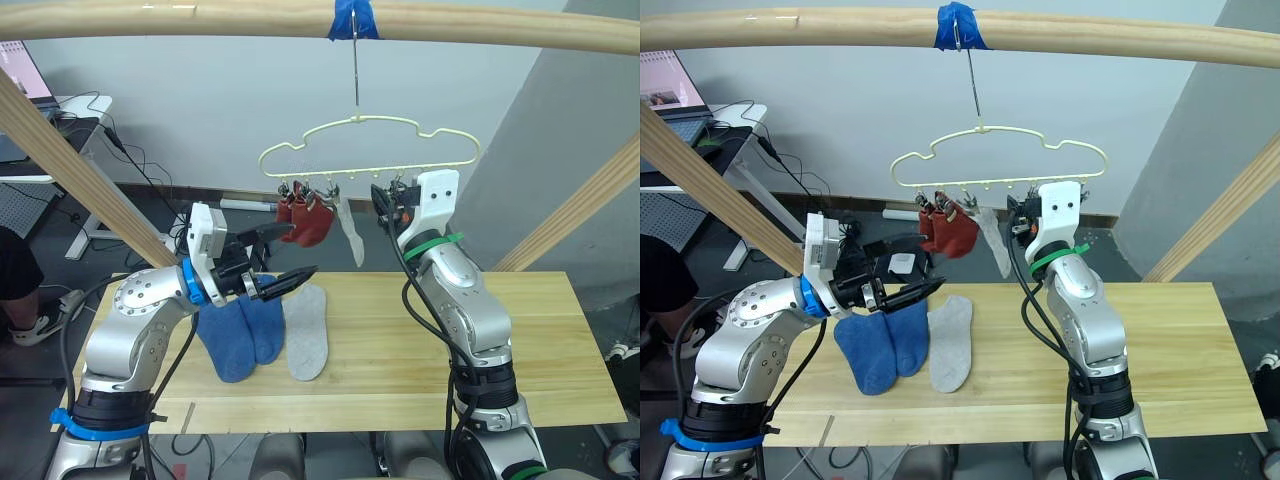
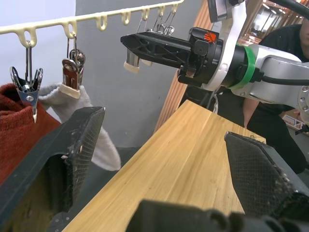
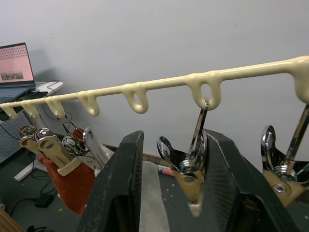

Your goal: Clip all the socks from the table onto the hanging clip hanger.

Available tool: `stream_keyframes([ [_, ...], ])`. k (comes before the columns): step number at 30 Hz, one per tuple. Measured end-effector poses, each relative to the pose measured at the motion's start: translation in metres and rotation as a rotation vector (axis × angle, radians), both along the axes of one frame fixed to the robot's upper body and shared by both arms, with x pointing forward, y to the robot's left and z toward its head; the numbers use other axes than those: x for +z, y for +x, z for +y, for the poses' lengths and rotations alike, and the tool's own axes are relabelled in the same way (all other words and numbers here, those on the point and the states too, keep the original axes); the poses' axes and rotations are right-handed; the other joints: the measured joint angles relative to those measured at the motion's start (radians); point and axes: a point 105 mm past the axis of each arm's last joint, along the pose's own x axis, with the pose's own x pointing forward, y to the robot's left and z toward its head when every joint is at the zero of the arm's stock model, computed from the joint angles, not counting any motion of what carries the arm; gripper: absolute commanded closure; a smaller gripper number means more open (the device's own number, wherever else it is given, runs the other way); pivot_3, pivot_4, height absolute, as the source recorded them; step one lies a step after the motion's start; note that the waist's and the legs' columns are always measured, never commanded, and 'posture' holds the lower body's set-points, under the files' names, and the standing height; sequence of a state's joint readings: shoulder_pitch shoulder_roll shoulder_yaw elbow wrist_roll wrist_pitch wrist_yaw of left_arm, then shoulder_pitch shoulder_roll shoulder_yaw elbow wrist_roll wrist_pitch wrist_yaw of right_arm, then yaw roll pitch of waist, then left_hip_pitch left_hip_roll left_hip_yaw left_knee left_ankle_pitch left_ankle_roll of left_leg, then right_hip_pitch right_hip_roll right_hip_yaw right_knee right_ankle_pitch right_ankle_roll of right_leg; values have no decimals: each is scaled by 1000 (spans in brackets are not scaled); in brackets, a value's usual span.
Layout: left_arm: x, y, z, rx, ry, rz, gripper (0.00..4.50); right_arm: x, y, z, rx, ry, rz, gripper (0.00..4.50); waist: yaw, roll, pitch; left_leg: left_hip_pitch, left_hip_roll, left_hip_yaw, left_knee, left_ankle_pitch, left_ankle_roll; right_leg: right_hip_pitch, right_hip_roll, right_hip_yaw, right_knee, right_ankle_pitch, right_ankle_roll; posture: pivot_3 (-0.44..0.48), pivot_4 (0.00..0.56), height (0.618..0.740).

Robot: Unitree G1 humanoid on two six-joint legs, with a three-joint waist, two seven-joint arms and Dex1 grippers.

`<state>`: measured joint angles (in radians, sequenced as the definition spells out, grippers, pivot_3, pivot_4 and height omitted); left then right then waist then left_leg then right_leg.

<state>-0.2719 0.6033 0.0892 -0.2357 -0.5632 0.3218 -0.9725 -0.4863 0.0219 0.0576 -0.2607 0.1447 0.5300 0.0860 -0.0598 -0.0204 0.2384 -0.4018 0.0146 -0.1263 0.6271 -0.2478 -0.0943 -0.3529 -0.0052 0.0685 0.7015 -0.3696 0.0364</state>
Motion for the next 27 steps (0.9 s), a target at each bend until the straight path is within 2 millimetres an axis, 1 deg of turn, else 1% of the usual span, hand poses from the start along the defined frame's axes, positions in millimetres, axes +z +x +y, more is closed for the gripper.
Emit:
stream_keyframes([
  [10,-1,0,-1,-2,3,2,0,0,2,4,9,7,7,2749,0,0,0,0,0,0,0,0,0,0,0,0,0,0,0,-3,214,740],
  [12,-1,0,-1,-2,3,3,0,0,2,5,11,10,10,3147,0,0,0,0,0,0,0,0,0,0,0,0,0,0,0,-4,216,740],
  [16,-2,0,-1,-1,3,5,0,0,3,4,8,15,10,4243,0,0,0,0,0,0,0,0,0,0,0,0,0,0,0,-5,216,740],
  [17,-2,0,-1,-1,3,5,0,0,3,3,7,15,10,4395,0,0,0,0,0,0,0,0,0,0,0,0,0,0,0,-7,218,740],
  [22,-4,-1,0,0,4,11,0,0,4,-1,-6,23,11,4398,0,0,0,0,0,0,0,0,0,0,0,0,0,0,0,-7,218,740],
  [27,-20,-3,3,15,64,60,0,-4,5,-6,8,23,40,4398,-1,0,0,0,0,0,0,0,0,0,0,0,1,0,0,-12,223,740],
])
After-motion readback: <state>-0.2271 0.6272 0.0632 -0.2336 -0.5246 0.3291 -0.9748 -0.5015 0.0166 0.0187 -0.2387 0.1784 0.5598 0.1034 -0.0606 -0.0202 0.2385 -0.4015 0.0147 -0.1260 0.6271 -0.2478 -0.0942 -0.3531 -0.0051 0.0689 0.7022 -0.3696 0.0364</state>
